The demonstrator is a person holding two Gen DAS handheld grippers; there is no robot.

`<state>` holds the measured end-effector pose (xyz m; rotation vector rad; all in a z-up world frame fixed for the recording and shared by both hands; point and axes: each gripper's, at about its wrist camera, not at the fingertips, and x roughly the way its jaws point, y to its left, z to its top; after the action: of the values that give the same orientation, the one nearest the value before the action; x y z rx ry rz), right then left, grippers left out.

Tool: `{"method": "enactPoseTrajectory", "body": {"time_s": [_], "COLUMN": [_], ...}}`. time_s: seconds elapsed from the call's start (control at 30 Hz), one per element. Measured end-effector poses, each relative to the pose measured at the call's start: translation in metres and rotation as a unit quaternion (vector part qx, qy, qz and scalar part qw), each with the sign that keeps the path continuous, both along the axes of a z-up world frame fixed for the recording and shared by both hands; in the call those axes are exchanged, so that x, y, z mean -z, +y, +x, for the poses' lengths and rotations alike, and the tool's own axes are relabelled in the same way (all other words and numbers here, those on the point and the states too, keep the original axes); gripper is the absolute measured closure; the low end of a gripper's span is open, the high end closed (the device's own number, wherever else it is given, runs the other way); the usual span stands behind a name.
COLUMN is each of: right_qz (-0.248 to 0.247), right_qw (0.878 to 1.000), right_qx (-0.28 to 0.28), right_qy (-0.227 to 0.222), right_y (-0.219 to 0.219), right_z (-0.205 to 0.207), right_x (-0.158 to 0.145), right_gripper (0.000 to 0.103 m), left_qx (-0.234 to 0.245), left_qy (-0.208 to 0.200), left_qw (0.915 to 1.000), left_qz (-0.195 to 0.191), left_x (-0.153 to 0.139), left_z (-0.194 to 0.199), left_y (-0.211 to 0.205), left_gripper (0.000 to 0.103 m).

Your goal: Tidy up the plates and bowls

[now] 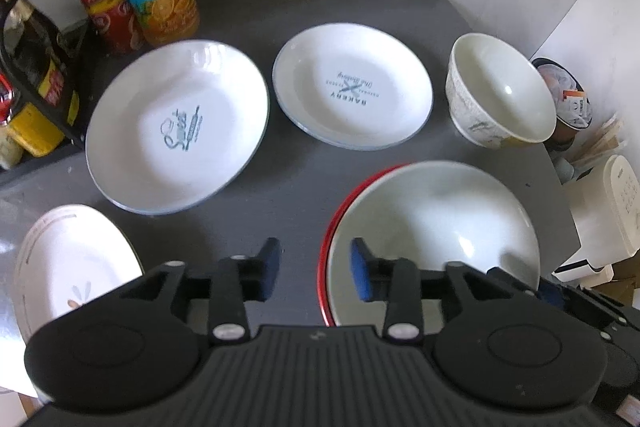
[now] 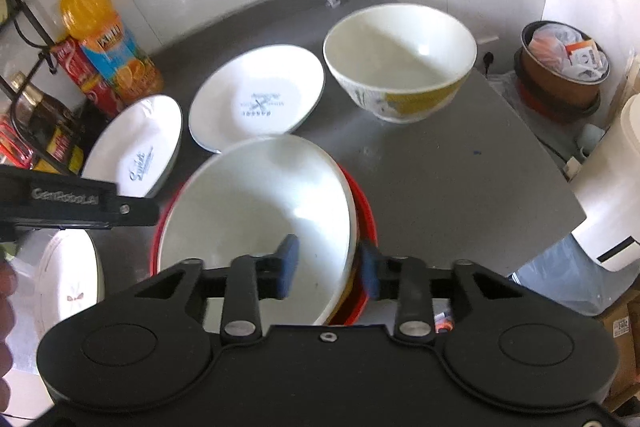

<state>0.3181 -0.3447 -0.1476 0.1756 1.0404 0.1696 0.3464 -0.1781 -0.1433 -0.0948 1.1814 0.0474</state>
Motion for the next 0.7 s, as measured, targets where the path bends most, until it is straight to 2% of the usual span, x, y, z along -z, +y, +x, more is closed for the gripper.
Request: {"method": "enactPoseTrajectory", "body": {"time_s": [0.07, 0.17, 0.7], "right_qz": [-0.005, 0.006, 0.05], "right_qw": [1.0, 1.0, 0.992], "right_qx": [0.002, 0.009, 0.107], "right_qy": [-0.02, -0.028, -0.044], "right_y": [-0.003, -0.012, -0.079], "right_z": [-0.003, -0.002, 0.01], "right_x": [-0.007, -0.014, -0.011], "right_gripper": [0.05, 0.05, 0.051], "left_qx": [0.004, 0.011, 0.049], "left_qy": [-0.006, -0.014, -0.046], "left_qw": [1.0, 0.9998, 0.9977], "left_qz": [0.003, 0.003, -0.01], "left_x": [-0.003, -0.008, -0.024], "left_z": [0.002, 0.006, 0.033], "left_y": [-0.003, -0.01, -0.057], "left_gripper": [0.051, 0.047, 0.043]}}
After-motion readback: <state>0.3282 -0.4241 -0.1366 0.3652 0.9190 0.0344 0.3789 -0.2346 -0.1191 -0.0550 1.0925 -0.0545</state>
